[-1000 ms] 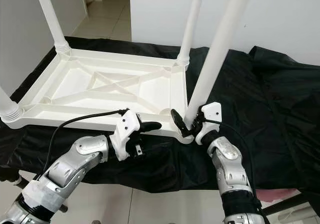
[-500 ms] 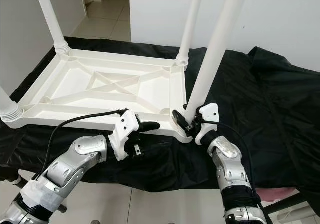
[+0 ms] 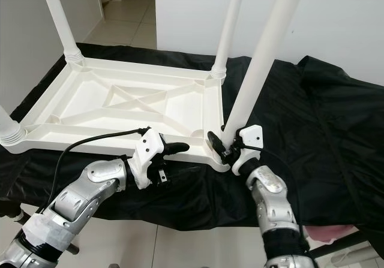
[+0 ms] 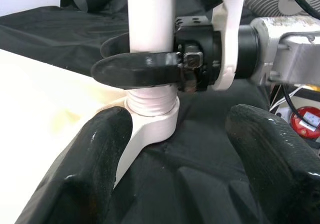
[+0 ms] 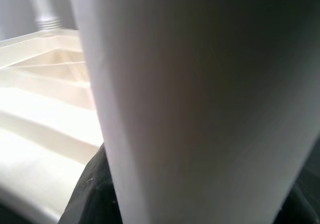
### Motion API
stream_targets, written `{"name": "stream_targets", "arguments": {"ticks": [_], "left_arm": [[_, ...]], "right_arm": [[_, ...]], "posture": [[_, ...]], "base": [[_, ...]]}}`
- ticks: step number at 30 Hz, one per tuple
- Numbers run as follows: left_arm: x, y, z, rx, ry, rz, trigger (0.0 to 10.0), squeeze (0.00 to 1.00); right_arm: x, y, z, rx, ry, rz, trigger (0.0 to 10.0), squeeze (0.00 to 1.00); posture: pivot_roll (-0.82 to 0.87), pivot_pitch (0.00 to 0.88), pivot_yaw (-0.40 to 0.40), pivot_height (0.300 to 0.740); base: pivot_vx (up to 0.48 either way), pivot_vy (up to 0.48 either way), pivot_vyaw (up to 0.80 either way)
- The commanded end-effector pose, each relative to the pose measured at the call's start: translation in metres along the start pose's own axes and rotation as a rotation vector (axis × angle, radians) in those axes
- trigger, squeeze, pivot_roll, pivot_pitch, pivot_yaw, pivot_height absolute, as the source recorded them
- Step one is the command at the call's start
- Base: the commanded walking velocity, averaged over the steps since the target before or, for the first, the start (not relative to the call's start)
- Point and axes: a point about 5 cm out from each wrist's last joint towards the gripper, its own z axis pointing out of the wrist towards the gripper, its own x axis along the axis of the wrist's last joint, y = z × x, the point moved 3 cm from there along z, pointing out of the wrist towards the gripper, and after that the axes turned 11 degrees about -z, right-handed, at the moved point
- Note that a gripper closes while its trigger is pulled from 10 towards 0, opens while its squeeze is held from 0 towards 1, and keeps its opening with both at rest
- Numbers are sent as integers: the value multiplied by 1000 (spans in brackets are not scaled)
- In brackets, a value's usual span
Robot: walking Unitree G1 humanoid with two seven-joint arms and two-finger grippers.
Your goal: Building children table
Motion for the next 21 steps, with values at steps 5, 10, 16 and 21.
{"name": "stream_targets", "arguments": {"ticks": [5,10,16,21], "left_arm": [[-2,7,0,-80,-13,2,10000,0],[-2,7,1,-81,-13,5,10000,0],[-2,8,1,-75,-9,5,10000,0],[-4,6,-3,-63,-16,2,10000,0]], "right_arm": [[-12,-1,-6,-149,-86,35,10000,0],[-21,4,-12,-353,-169,27,10000,0],[-26,-1,-18,-524,-241,41,10000,0],[-27,-10,-19,-547,-257,63,10000,0]], "posture": [[-3,0,-63,740],[2,0,-75,740],[15,0,-81,740],[17,0,-81,740]], "base": [[0,0,0],[0,0,0],[0,0,0],[0,0,0]]}}
